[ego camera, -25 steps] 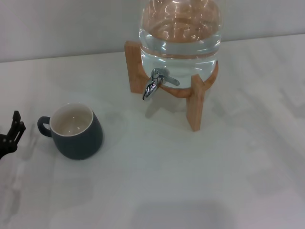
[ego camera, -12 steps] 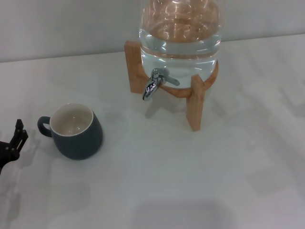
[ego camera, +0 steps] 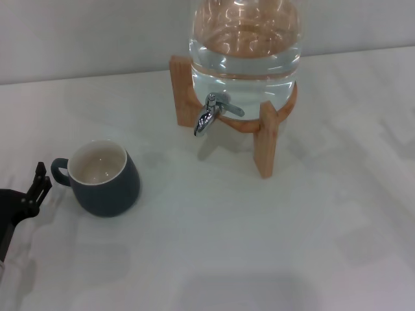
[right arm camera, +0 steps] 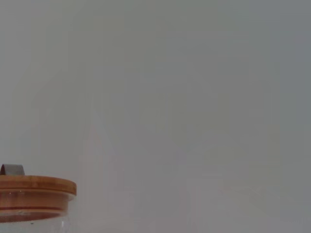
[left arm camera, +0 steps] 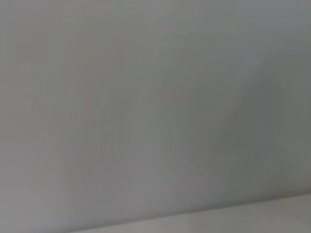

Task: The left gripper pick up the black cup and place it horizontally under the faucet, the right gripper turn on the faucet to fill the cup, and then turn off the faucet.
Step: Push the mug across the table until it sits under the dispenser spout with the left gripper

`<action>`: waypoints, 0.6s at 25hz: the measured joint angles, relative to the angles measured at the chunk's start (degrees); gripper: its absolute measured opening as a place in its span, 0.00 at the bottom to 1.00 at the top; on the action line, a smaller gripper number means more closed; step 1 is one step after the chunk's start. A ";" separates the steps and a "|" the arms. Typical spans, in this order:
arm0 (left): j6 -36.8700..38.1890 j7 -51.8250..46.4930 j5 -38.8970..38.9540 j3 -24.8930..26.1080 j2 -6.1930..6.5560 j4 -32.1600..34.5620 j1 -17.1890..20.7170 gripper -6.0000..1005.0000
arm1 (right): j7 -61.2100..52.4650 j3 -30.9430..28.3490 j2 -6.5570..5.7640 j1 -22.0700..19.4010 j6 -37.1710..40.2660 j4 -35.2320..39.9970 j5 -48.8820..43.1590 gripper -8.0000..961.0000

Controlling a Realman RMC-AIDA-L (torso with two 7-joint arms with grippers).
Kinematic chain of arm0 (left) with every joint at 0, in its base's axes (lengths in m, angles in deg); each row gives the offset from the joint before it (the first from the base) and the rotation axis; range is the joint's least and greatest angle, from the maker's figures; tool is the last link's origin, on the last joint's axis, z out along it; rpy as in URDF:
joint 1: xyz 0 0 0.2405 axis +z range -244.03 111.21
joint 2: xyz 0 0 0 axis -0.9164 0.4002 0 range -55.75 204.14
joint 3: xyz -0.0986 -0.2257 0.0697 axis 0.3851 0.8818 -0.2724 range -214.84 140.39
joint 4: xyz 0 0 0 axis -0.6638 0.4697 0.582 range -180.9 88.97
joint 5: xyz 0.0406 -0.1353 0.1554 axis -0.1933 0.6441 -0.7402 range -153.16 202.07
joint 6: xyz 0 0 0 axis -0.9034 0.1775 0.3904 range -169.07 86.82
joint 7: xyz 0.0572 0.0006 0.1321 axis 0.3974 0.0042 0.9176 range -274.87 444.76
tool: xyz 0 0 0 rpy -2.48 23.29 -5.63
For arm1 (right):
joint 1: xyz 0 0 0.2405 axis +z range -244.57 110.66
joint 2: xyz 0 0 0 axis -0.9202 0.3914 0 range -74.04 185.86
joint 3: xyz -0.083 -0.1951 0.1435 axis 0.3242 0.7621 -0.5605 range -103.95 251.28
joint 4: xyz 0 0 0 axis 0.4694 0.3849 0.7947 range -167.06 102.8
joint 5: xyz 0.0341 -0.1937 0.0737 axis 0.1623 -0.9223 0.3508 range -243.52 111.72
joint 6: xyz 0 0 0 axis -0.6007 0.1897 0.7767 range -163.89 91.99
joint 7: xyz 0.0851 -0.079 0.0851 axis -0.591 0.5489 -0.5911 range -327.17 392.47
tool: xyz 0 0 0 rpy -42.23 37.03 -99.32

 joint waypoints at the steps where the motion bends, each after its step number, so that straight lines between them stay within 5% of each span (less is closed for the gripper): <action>1: -0.03 0.00 -0.01 -0.17 -0.01 0.04 -0.02 0.88 | 0.02 0.00 0.00 0.00 0.01 0.00 0.00 0.86; 15: -0.13 1.26 -0.08 -1.39 -0.07 0.16 0.91 0.88 | 0.14 0.00 0.00 -0.15 0.01 0.08 0.00 0.86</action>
